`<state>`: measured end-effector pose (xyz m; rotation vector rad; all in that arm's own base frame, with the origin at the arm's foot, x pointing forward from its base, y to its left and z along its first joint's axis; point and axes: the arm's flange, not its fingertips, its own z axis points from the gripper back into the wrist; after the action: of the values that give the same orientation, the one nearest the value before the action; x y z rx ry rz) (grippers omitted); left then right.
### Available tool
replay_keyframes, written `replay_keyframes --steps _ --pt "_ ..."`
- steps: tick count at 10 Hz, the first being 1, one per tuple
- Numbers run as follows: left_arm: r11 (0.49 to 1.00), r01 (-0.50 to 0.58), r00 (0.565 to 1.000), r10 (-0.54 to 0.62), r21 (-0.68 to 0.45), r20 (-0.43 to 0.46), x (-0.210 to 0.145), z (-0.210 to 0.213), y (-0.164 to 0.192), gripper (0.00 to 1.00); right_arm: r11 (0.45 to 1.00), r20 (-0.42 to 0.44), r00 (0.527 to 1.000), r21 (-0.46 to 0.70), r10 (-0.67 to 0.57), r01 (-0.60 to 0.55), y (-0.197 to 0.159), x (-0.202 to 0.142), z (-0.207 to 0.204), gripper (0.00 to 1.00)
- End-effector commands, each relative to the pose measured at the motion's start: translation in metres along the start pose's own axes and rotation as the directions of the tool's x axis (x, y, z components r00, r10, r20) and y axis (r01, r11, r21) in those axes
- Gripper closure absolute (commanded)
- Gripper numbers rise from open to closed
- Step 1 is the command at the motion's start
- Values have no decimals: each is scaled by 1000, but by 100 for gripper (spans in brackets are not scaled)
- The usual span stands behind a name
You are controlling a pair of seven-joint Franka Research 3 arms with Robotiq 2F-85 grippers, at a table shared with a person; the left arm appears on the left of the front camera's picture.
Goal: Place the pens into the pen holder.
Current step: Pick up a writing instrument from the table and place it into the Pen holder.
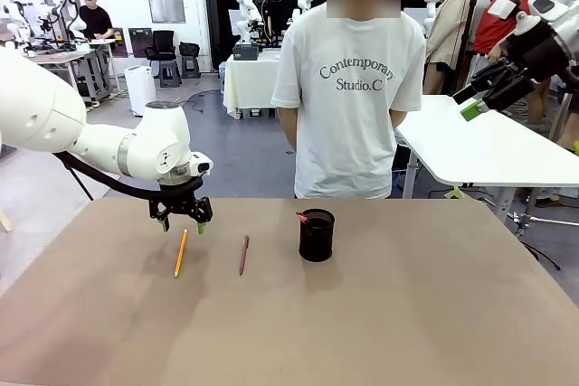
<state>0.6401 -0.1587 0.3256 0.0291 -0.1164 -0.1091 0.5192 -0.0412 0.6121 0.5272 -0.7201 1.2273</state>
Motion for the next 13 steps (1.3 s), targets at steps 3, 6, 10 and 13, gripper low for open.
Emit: replay_keyframes --steps 3,6,10,13 --pt "994 -106 994 106 -8 17 11 -4 5 0 1000 0 1000 -2 -5 5 0 1 1 0" --pt "990 -138 990 138 -10 4 15 -11 5 0 1000 0 1000 -2 -5 5 0 1 1 0" --pt "988 -156 988 156 1 -16 15 -22 8 0 1000 0 1000 -2 -5 5 0 1 1 0" --pt "981 -191 981 192 16 -19 15 -24 7 40 1000 0 1000 -2 -5 5 0 1 1 0"
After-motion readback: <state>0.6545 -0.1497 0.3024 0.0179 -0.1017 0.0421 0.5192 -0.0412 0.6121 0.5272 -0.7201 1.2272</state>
